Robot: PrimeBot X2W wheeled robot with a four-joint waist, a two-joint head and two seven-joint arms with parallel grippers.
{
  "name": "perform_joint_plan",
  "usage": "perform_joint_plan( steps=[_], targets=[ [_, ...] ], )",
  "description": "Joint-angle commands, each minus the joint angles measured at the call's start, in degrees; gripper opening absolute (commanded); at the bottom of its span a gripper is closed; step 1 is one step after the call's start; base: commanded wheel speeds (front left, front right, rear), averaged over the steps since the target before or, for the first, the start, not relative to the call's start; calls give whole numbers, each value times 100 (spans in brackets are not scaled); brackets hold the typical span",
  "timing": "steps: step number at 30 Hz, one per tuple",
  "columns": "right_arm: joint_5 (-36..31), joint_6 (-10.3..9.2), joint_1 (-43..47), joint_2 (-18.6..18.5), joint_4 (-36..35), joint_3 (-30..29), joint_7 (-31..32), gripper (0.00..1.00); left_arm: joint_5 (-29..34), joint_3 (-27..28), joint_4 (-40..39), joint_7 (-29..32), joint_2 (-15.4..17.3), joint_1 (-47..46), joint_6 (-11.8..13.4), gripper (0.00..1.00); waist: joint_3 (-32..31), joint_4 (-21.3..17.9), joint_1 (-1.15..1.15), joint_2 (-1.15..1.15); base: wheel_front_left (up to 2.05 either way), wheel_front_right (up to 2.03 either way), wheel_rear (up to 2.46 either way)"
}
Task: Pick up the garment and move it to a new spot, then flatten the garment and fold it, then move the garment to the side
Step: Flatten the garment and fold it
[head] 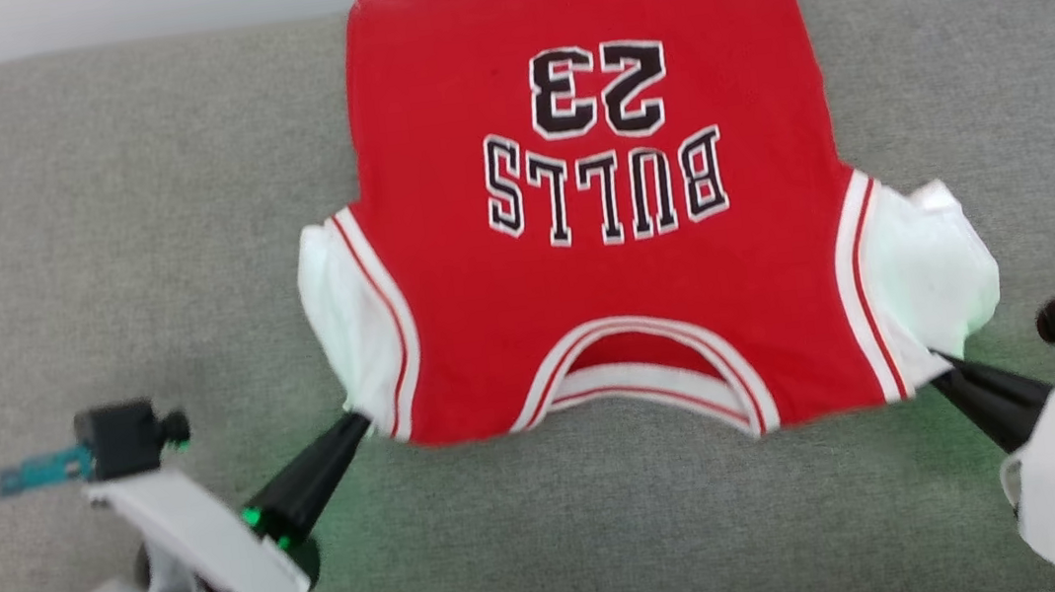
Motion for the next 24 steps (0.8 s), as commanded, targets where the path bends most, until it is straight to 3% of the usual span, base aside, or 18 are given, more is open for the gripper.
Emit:
perform_joint_plan(
  steps=[1, 18, 24],
  targets=[
    [-51, -4, 118, 21, -87, -88, 58, 0, 73, -7, -24, -27, 82, 106, 9, 0, -15, -27, 0, 0, 0, 0, 0],
    [-297, -4, 2288, 282, -1968, -1069, 1863, 0, 436, -472, -1157, -128, 1385, 1625, 9, 0, -40, -73, 0, 0, 0, 0, 0],
    [-127, -5, 2240, 388, -1815, -1110, 1817, 0, 603, -559, -855, -71, 1125, 1490, 9, 0, -32, -4, 0, 0, 0, 0, 0]
  ],
)
